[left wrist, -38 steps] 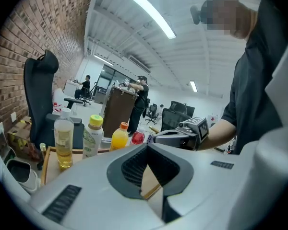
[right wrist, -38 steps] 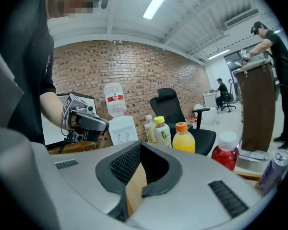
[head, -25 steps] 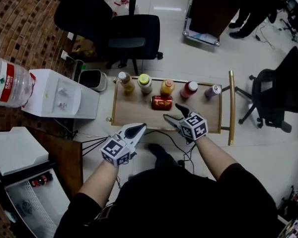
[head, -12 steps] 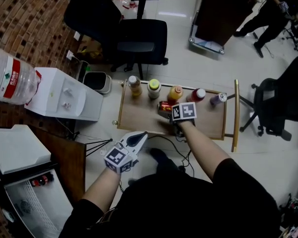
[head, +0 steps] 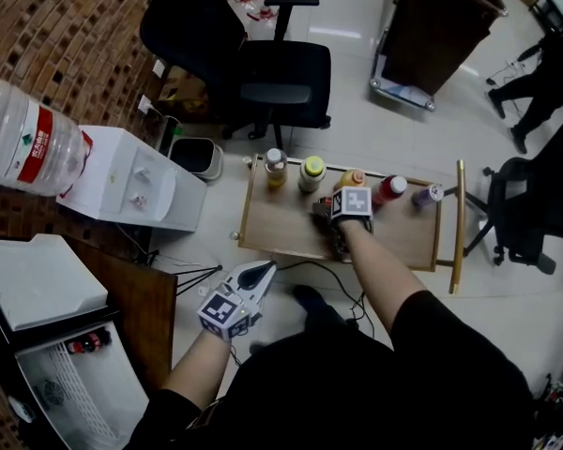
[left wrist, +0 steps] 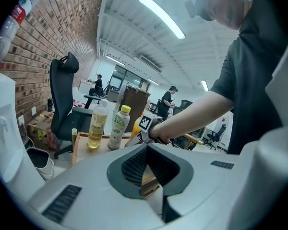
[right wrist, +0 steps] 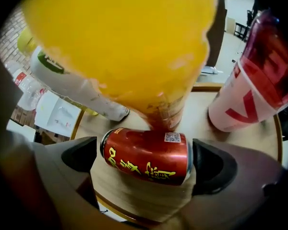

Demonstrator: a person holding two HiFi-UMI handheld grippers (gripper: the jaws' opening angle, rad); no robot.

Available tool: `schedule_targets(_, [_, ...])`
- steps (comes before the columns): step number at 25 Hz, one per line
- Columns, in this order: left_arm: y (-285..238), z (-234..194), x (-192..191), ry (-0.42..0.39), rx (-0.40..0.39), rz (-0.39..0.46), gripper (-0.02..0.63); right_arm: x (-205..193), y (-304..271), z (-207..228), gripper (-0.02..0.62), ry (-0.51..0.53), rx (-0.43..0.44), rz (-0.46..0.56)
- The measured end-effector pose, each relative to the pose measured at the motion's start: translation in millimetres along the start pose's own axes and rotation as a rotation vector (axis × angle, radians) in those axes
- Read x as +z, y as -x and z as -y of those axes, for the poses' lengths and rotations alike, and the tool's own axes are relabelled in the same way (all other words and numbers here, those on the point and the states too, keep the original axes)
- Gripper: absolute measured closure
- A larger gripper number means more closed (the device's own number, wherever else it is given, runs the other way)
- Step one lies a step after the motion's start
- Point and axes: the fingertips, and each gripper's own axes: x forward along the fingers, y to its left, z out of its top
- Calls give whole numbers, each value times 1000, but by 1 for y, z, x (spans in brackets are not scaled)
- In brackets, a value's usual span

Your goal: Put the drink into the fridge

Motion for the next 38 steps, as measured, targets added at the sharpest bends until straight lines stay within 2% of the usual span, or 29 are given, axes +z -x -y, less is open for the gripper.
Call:
schedule_targets(6, [16,-8,-8,12,20,-2,612,-2,-12,-2,-12,-18,-60,-5])
schedule_targets(11, [22,-9,-14,62,35,1,612,-1,-17,0,-12,-44,-15,12])
schedule_targets(17, [26,-9,-15,35,40,-2,612,1,-12,-2,-12,3,22,44])
schedule_targets(22, [28,-6,-11,32,45,14,612,-2,-1,-7,-12,-77,171,91])
schedule_targets(29, [29,4,-5,14,37,17,612,-2,43,-15,-12,-123,381,187])
schedule_targets(32, [29,10,-2,14,21,36,612,2,74,-38,-12,-70,462,226])
schedule_targets(38, [52,22,13,-6,55,95,612,7,153,-129,-12,55,661,291])
